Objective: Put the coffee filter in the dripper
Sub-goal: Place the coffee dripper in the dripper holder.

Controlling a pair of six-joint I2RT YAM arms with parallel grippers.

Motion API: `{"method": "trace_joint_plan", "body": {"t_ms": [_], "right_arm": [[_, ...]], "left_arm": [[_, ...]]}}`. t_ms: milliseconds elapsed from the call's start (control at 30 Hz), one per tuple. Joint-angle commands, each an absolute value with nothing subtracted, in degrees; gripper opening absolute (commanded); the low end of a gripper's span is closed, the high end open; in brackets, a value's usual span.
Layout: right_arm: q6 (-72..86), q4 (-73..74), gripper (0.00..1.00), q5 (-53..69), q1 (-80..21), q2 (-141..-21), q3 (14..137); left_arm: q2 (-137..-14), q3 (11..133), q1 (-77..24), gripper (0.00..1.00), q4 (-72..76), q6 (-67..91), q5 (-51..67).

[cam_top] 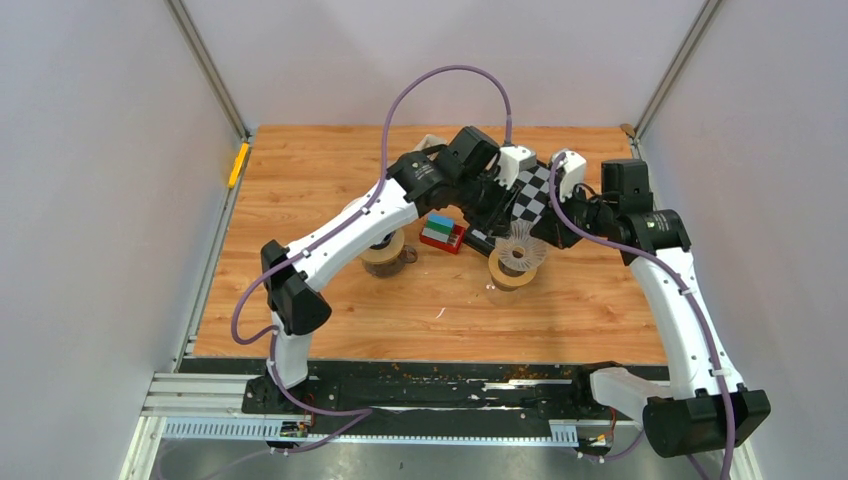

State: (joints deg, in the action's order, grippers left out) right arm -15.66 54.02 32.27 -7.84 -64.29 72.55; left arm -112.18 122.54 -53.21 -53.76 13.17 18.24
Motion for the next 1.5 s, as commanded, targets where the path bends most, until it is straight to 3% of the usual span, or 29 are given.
{"method": "trace_joint_plan", "body": {"t_ms": [0,233,733,1467], "right_arm": [[-14.75,52.69,0.00,33.74,-7.84,-63.76,72.05],[-15.03,51.97,0.00,33.36,-7.82,-64.96,71.16],[-15.33,51.02,0.00,34.50,-7.81,-69.07,71.00],[-16.69,48.57,0.00,33.25,-7.82,-69.54,66.19]], "left_arm": [[-108.65,121.81,-53.35,0.34,-51.32,12.09,17.94],[-109.34,119.38,-53.24,0.35,-50.10,12.30,18.28],[-112.30,118.54,-52.31,0.20,-49.64,12.54,20.14],[-113.60,113.62,-51.94,0.14,-47.10,13.06,21.74]]}}
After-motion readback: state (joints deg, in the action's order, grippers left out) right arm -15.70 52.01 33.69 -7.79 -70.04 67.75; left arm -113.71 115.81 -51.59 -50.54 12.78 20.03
